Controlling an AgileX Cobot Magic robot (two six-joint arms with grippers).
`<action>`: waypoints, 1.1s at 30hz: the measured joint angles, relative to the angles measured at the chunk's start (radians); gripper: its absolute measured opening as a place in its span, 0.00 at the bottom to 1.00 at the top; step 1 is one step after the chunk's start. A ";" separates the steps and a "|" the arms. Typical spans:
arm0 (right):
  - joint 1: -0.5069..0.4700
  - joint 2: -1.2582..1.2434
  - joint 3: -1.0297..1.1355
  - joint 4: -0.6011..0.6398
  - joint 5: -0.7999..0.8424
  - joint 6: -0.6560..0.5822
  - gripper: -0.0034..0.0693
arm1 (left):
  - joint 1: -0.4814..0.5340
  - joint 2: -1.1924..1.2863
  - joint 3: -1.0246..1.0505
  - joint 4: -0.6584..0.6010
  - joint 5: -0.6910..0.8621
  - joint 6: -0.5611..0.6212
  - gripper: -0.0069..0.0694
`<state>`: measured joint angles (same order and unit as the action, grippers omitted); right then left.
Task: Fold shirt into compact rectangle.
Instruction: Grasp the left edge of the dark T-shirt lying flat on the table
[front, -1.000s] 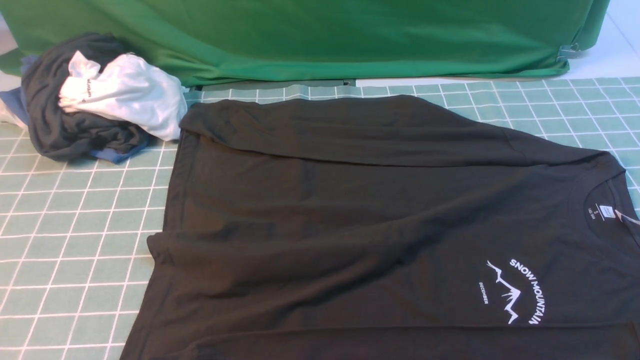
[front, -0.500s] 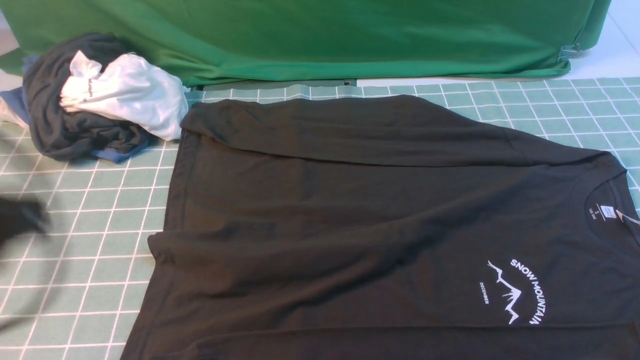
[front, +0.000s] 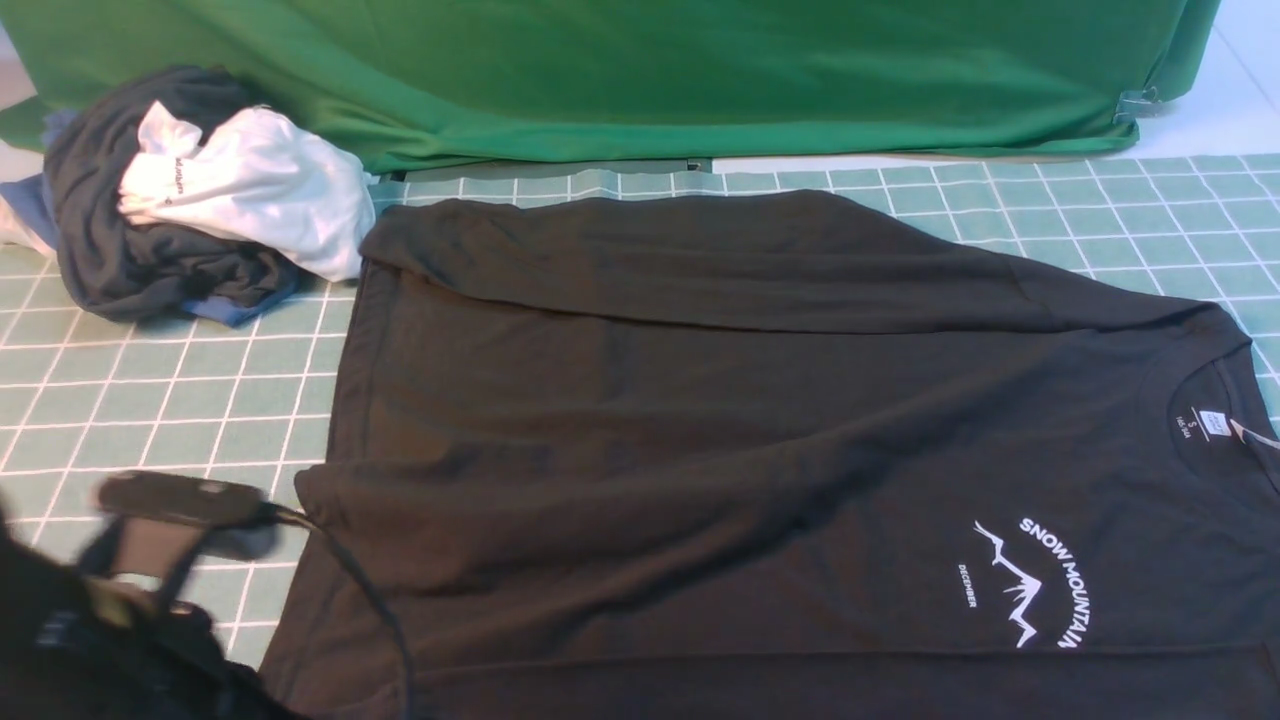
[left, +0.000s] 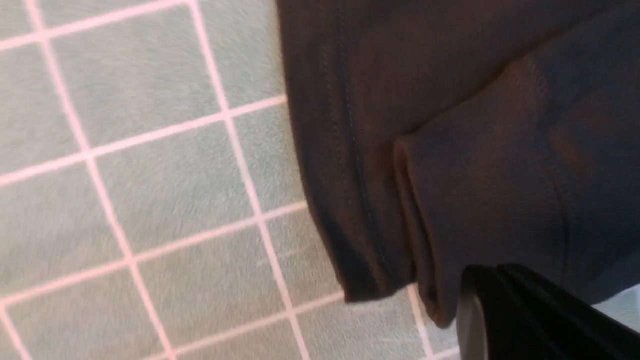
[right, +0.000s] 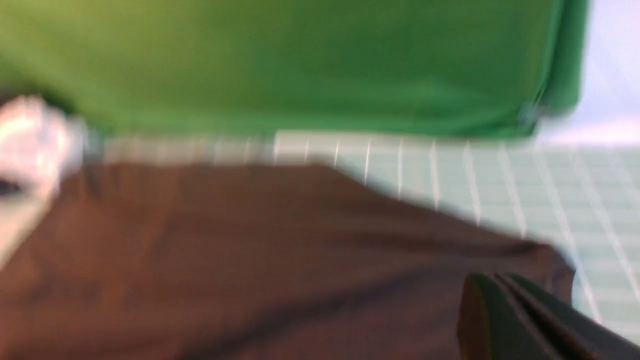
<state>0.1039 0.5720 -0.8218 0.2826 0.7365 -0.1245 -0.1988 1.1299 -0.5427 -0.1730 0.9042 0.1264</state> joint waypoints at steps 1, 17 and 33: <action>0.011 0.049 -0.013 0.016 0.028 -0.022 0.05 | -0.050 0.038 -0.005 0.013 -0.023 -0.024 0.09; 0.085 0.153 0.015 0.137 0.034 -0.119 0.05 | -0.290 0.239 -0.022 0.234 -0.218 -0.099 0.76; 0.085 0.153 0.015 0.141 0.023 -0.120 0.05 | -0.291 0.324 -0.027 0.204 -0.248 -0.102 0.64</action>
<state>0.1890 0.7253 -0.8064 0.4237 0.7594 -0.2447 -0.4895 1.4544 -0.5696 0.0311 0.6567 0.0249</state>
